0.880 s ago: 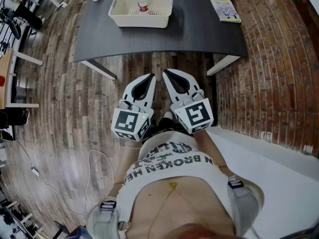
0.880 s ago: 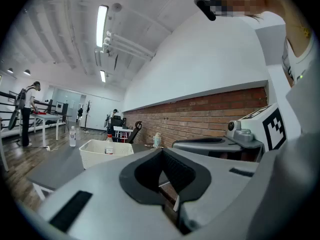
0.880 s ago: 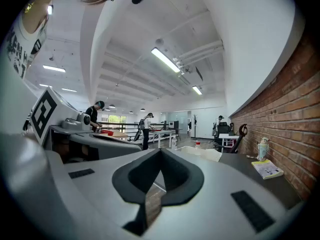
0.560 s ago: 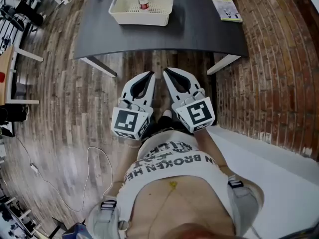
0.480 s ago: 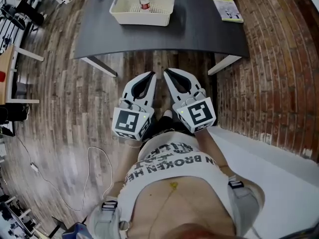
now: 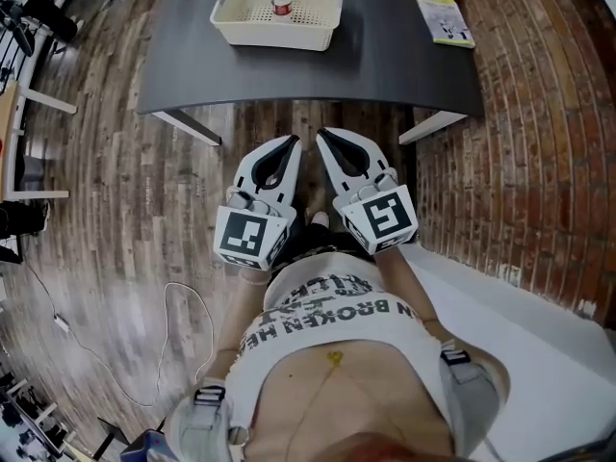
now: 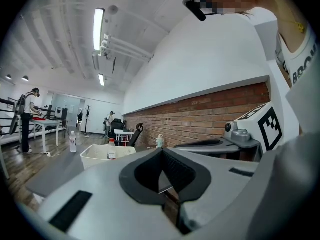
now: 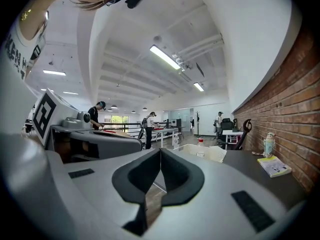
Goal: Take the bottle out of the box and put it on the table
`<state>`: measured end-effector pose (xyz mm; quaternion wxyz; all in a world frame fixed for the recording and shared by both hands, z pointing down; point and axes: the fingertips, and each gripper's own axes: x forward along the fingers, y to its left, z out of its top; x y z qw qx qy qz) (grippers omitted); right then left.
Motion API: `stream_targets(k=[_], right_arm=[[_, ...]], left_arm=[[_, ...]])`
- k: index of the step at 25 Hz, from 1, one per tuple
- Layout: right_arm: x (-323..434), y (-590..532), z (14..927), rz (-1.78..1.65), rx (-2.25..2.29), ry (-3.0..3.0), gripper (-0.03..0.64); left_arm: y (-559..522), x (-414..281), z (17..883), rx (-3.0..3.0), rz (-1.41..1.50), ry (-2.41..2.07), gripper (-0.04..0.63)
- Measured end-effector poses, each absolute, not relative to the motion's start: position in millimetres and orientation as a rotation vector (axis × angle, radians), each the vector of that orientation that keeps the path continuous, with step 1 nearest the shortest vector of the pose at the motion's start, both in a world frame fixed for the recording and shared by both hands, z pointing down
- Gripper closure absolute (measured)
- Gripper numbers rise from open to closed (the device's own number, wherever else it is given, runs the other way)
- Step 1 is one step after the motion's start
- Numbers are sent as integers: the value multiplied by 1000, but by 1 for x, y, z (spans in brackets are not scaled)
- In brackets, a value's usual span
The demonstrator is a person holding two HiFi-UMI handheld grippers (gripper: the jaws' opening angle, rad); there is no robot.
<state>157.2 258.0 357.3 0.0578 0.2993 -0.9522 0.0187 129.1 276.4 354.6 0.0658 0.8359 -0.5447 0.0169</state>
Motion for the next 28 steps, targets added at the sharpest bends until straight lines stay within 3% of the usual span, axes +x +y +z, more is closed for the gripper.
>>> stream_targets(k=[28], right_arm=[[62,124,360,66,1056,-2832,607]], left_arm=[[136,34,358,2622,47,-1459,590]])
